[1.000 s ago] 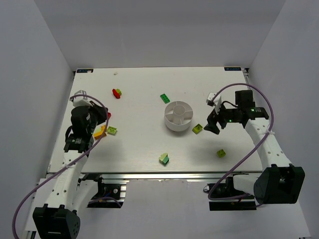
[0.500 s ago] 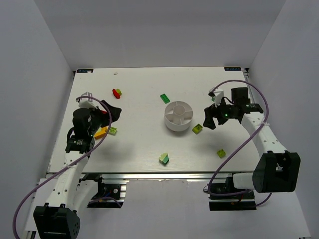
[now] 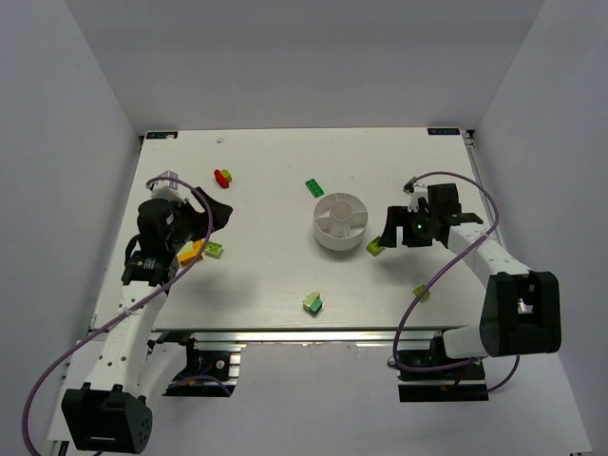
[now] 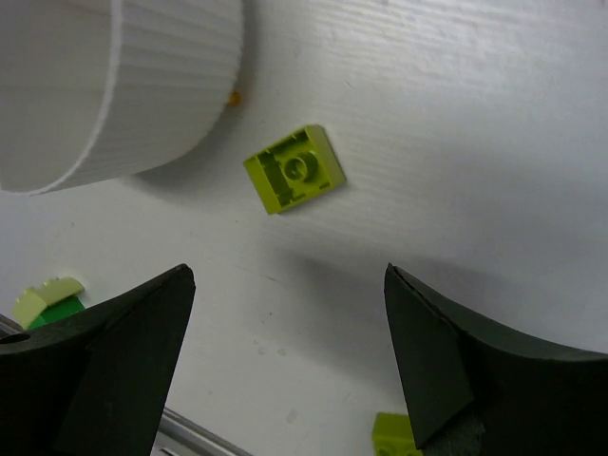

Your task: Sort the legos into containers by color

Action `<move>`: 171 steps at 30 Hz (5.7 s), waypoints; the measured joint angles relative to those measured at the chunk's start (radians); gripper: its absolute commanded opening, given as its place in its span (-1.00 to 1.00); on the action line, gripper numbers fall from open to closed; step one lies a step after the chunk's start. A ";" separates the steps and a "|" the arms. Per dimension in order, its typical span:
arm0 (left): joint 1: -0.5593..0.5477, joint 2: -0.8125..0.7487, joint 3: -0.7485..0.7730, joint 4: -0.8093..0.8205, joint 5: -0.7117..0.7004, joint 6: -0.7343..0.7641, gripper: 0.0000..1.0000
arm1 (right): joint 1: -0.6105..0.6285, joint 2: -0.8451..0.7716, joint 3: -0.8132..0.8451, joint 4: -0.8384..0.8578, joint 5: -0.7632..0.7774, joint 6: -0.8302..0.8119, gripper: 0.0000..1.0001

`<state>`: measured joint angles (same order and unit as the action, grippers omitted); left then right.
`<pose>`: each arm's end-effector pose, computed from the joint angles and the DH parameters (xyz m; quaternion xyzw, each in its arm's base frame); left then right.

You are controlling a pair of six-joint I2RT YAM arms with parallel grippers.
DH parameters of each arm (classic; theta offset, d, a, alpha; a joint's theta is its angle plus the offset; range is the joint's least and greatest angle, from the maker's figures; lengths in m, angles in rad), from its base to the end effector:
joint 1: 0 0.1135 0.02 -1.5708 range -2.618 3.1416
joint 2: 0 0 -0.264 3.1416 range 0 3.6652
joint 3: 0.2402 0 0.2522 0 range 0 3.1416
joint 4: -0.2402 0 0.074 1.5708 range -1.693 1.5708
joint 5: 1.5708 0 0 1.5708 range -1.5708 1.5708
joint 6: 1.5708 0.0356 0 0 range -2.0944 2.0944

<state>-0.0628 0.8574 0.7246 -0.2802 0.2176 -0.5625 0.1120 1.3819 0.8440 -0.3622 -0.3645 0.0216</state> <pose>0.1967 -0.0201 0.2965 -0.1482 0.8210 -0.2538 0.4895 0.2750 0.0437 0.2148 -0.1015 0.9250 0.1924 0.3115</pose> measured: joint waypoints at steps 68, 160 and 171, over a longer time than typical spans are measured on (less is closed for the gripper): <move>0.000 -0.177 -0.061 -0.026 -0.248 -0.109 0.85 | 0.056 0.345 0.214 -0.054 0.203 0.493 -1.00; 0.000 -0.212 -0.241 0.109 -0.027 -0.224 0.39 | 0.139 0.002 -0.049 -0.606 0.369 -0.676 0.74; 0.000 -0.235 -0.243 0.105 -0.027 -0.224 0.39 | 0.139 0.095 -0.077 -0.436 0.441 -0.595 -0.28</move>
<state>-0.0628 0.6224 0.4812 -0.1757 0.1902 -0.7864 0.2512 1.4765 0.7673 -0.7979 0.0761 -0.5739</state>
